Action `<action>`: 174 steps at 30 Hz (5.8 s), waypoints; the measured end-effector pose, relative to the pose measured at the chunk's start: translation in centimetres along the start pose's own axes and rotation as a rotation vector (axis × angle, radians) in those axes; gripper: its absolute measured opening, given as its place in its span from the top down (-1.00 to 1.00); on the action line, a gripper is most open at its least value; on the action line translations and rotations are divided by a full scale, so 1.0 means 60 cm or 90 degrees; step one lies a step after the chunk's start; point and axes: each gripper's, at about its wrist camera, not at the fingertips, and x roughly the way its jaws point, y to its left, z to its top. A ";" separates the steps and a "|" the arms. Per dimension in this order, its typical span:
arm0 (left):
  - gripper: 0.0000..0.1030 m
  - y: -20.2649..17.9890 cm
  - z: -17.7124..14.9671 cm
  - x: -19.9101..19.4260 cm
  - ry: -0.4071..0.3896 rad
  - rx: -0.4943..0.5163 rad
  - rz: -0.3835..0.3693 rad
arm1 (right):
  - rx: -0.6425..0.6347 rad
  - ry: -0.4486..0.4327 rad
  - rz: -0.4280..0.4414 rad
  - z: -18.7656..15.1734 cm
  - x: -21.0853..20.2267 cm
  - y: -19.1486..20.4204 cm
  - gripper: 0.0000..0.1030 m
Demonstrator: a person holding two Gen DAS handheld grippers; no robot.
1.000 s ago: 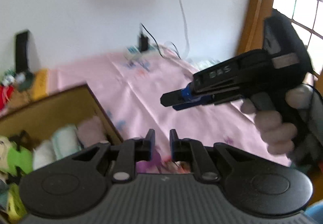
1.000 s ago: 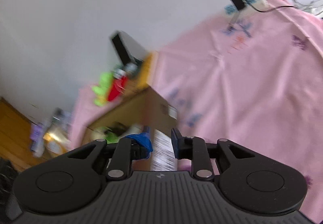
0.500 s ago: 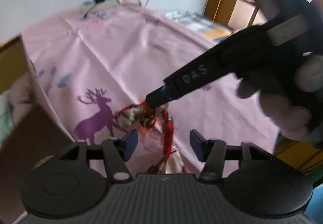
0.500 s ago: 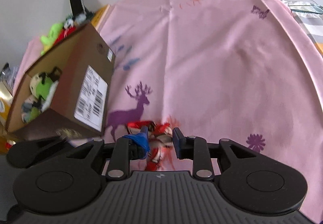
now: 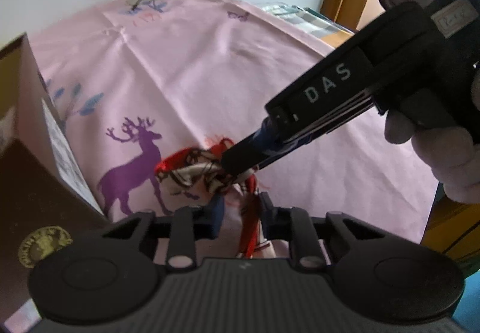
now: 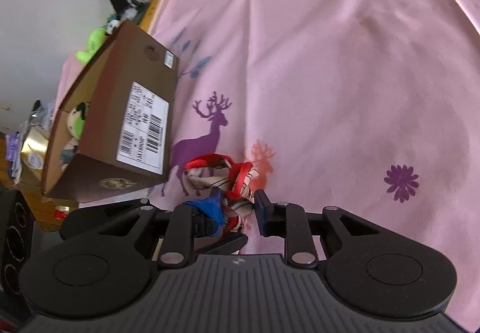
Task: Organize soft objects
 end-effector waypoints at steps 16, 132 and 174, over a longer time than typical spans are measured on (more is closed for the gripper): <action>0.66 -0.001 0.029 -0.100 -0.083 0.003 -0.010 | -0.080 -0.096 0.013 0.033 -0.046 0.042 0.82; -0.18 0.296 0.020 -0.280 -0.064 -0.002 0.039 | -0.092 -0.284 -0.099 0.021 -0.010 0.357 0.83; -0.87 0.109 0.021 -0.256 -0.048 -0.321 0.387 | -0.206 -0.219 -0.221 -0.030 -0.069 0.282 0.75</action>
